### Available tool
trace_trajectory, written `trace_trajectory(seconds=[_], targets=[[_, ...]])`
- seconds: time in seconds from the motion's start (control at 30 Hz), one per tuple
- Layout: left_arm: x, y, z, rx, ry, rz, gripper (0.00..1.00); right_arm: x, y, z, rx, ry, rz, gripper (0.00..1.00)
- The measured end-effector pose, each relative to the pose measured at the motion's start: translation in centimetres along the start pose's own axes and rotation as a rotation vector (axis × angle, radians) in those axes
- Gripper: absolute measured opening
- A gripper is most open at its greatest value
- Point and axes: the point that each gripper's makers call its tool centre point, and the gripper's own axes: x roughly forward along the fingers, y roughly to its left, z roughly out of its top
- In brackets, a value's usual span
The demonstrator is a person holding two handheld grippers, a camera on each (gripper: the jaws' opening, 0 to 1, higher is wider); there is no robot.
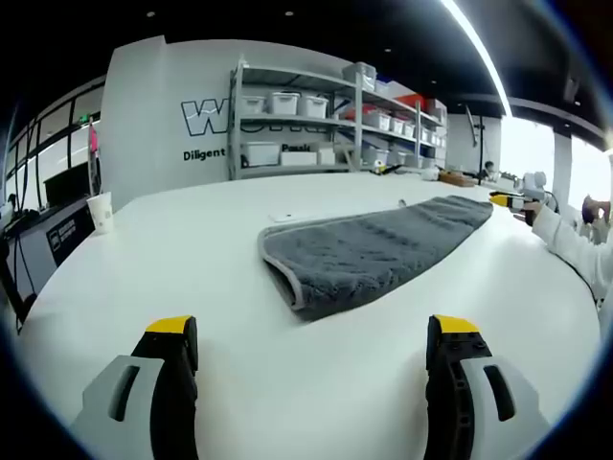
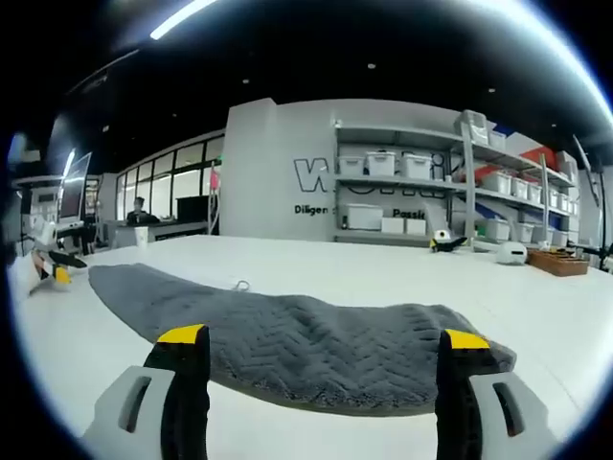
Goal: Open the folded towel by lifting each exposed corner and separating the folded layers until the towel lies flat within the target outline without major curled edges
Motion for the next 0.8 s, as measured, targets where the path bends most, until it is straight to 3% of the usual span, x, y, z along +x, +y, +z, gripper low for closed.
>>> trace_trajectory(seconds=[0.4, 0.8], targets=[[0.0, -0.3, -0.3, 0.0, 0.005, 0.0, 0.98, 0.5, 1.8, -1.3, -0.043, 0.063, 0.062, 0.99], [0.5, -0.3, -0.5, 0.025, 0.019, -0.005, 0.98, 0.6, 5.6, -1.7, -0.069, 0.113, 0.155, 0.99]])
